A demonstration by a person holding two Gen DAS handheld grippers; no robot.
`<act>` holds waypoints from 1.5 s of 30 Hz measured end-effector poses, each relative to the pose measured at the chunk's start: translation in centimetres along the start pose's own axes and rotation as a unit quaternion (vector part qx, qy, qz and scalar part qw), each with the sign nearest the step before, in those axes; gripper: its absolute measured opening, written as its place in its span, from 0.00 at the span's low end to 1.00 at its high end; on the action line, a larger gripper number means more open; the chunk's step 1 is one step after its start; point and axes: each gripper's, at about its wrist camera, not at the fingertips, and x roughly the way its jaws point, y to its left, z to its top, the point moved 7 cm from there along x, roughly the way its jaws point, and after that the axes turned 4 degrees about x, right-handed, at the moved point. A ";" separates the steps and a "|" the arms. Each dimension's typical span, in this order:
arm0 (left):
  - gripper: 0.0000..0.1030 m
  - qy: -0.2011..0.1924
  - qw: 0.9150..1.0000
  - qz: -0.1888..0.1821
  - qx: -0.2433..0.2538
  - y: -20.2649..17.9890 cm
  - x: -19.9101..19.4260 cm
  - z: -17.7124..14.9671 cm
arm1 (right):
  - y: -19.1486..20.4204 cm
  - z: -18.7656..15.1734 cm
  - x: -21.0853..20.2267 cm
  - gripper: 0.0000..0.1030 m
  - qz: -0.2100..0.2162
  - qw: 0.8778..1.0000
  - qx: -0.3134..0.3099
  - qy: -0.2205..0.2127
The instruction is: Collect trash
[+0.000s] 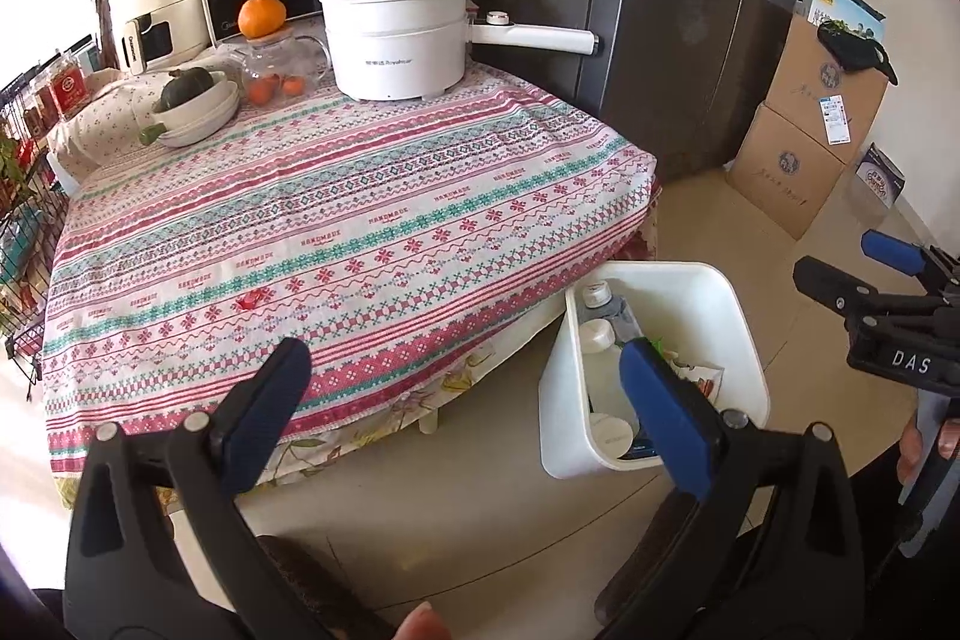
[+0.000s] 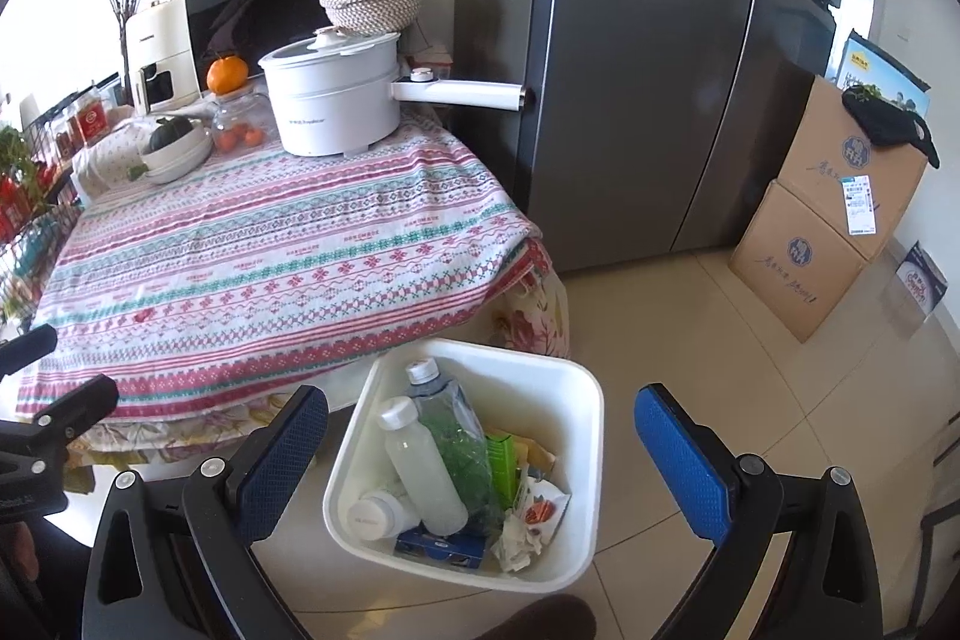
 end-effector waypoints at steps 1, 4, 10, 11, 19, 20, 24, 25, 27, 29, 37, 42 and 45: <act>0.99 0.000 1.000 0.000 -0.001 0.1 0.0 0.0 | 0.0 -0.1 0.1 1.00 -0.002 1.000 -0.001 0.002; 0.99 -0.001 1.000 0.001 -0.003 0.2 0.0 -0.1 | 0.1 -0.4 0.4 1.00 -0.006 1.000 -0.006 0.008; 0.99 -0.001 1.000 -0.001 -0.007 0.3 -0.1 -0.2 | 0.5 -0.9 0.8 1.00 -0.005 1.000 -0.013 0.016; 0.99 -0.001 1.000 -0.001 -0.007 0.3 -0.1 -0.2 | 0.6 -0.9 0.8 1.00 -0.004 1.000 -0.014 0.017; 0.99 -0.003 1.000 -0.001 -0.008 0.4 -0.2 -0.2 | 0.7 -1.2 1.1 1.00 -0.004 1.000 -0.019 0.022; 0.99 -0.004 1.000 -0.001 -0.009 0.4 -0.3 -0.2 | 0.8 -1.3 1.1 1.00 -0.004 1.000 -0.020 0.022; 0.99 -0.003 1.000 0.000 -0.009 0.4 -0.2 -0.2 | 0.8 -1.3 1.1 1.00 -0.004 1.000 -0.020 0.022; 0.99 -0.003 1.000 0.000 -0.009 0.4 -0.3 -0.2 | 0.8 -1.3 1.1 1.00 -0.004 1.000 -0.019 0.022; 0.99 -0.002 1.000 0.000 -0.009 0.4 -0.3 -0.2 | 0.8 -1.3 1.0 1.00 -0.004 1.000 -0.019 0.022; 0.99 -0.002 1.000 -0.001 -0.010 0.4 -0.3 -0.2 | 0.9 -1.3 1.0 1.00 -0.003 1.000 -0.020 0.023; 0.99 -0.001 1.000 -0.001 -0.009 0.2 -0.3 -0.2 | 1.0 -1.3 1.0 1.00 -0.003 1.000 -0.021 0.023; 0.99 -0.003 1.000 -0.001 -0.011 0.2 -0.3 -0.2 | 1.0 -1.3 1.0 1.00 -0.003 1.000 -0.021 0.023; 0.99 -0.004 1.000 0.000 -0.011 0.1 -0.2 -0.2 | 1.0 -1.3 1.0 1.00 -0.003 1.000 -0.021 0.023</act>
